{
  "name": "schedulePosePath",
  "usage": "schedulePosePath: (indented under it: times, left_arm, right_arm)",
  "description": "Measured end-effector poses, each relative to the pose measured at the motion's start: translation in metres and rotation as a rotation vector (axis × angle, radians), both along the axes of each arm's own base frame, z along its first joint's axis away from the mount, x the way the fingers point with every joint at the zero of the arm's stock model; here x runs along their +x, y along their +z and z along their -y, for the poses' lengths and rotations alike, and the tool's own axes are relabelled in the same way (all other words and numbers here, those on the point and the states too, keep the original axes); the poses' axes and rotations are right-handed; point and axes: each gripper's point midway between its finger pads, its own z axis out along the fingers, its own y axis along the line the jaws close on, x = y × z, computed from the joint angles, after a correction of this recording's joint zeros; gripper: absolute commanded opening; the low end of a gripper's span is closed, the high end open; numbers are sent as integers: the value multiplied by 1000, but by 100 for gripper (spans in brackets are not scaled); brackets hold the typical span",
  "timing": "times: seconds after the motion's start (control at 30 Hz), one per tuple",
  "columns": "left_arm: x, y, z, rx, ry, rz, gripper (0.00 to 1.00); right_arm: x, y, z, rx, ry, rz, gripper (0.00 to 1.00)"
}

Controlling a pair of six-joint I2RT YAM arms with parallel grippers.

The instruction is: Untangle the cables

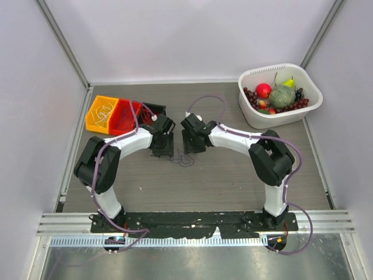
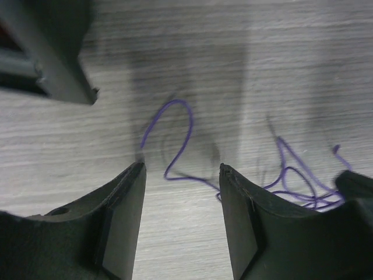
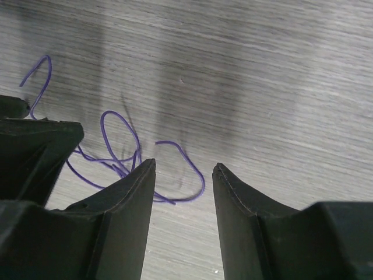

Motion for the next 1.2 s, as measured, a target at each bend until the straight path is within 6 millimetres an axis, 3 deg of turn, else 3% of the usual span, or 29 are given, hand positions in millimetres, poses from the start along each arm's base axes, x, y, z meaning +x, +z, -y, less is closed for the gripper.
schedulePosePath:
  times: [0.07, 0.23, 0.33, 0.4, 0.43, 0.57, 0.67, 0.73, 0.8, 0.93, 1.1, 1.2]
  left_arm:
    - [5, 1, 6, -4, -9, 11, 52]
    - [13, -1, 7, 24, -21, 32, 32]
    - [15, -2, 5, 41, -26, 38, 23]
    - [15, -2, 4, 46, -25, 39, 11]
    - [15, -2, 4, 47, -24, 41, 0]
    - [11, -1, 0, 49, -22, 51, 0]
    - [1, 8, -13, 74, -6, 68, 0]
    - [-3, 25, -26, 99, 21, 112, 0]
    - [-6, 56, -43, 119, 69, 198, 0]
    - [-14, 133, -91, 149, 236, 410, 0]
    - [-43, 197, -170, 263, 461, 556, 0]
    - [-64, 229, -212, 364, 573, 606, 0]
  right_arm:
    - [1, -5, -4, -24, 18, 10, 49]
    - [2, -20, -5, -83, 63, 30, 44]
    - [4, -25, -8, -90, 85, 44, 36]
    - [8, -25, -9, -92, 87, 65, 29]
    - [10, -25, -9, -97, 84, 76, 27]
    - [16, -27, -5, -137, 61, 129, 4]
    - [20, -27, -1, -159, 22, 182, 1]
    - [19, -26, 8, -177, -8, 214, 1]
    - [14, -25, 27, -219, -41, 229, 1]
    - [14, -16, 80, -295, -135, 241, 1]
    - [33, 33, 143, -294, -311, 320, 1]
    - [41, 69, 166, -276, -387, 397, 1]
